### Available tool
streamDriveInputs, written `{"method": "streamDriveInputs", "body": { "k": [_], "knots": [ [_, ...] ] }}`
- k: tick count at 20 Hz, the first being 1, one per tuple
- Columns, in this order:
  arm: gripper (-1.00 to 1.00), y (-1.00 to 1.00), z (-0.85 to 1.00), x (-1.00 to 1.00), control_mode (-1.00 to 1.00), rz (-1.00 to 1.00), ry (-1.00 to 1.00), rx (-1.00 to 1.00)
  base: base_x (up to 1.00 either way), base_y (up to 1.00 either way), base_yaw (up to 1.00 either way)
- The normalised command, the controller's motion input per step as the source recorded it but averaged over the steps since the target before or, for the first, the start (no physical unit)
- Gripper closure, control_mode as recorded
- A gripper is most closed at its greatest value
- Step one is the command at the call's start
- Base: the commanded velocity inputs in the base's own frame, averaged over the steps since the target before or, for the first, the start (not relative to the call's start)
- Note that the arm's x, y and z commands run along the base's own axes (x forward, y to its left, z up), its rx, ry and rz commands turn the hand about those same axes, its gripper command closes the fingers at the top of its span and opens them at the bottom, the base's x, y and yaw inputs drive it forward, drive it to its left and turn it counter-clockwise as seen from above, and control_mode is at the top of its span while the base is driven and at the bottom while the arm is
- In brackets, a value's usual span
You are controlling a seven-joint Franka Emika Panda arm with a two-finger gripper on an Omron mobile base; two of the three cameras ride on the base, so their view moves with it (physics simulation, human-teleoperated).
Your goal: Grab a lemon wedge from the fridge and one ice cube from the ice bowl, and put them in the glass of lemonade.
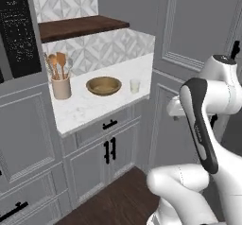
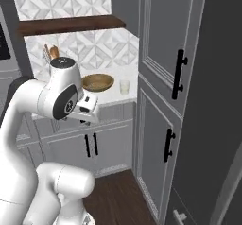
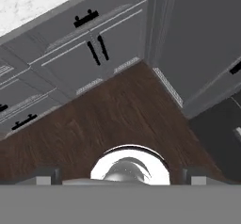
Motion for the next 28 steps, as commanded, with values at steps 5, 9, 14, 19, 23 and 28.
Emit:
{"method": "streamDriveInputs", "body": {
  "k": [5,9,14,19,23,28],
  "knots": [
    [-1.00,0.00,0.00,0.00,1.00,0.00,0.00,0.00,0.85,0.00,0.63],
    [-1.00,0.00,0.00,0.00,1.00,0.00,0.00,0.00,1.00,-0.04,0.20],
    [-1.00,0.00,0.00,0.00,1.00,0.00,0.00,0.00,0.88,-0.45,-0.06],
    [-1.00,0.00,0.00,0.00,1.00,0.00,0.00,0.00,0.75,-0.38,-0.15],
    [-1.00,0.00,0.00,0.00,1.00,0.00,0.00,0.00,0.70,0.01,-0.03],
    [-1.00,0.00,0.00,0.00,1.00,0.00,0.00,0.00,0.34,0.00,0.00]
  ]
}}
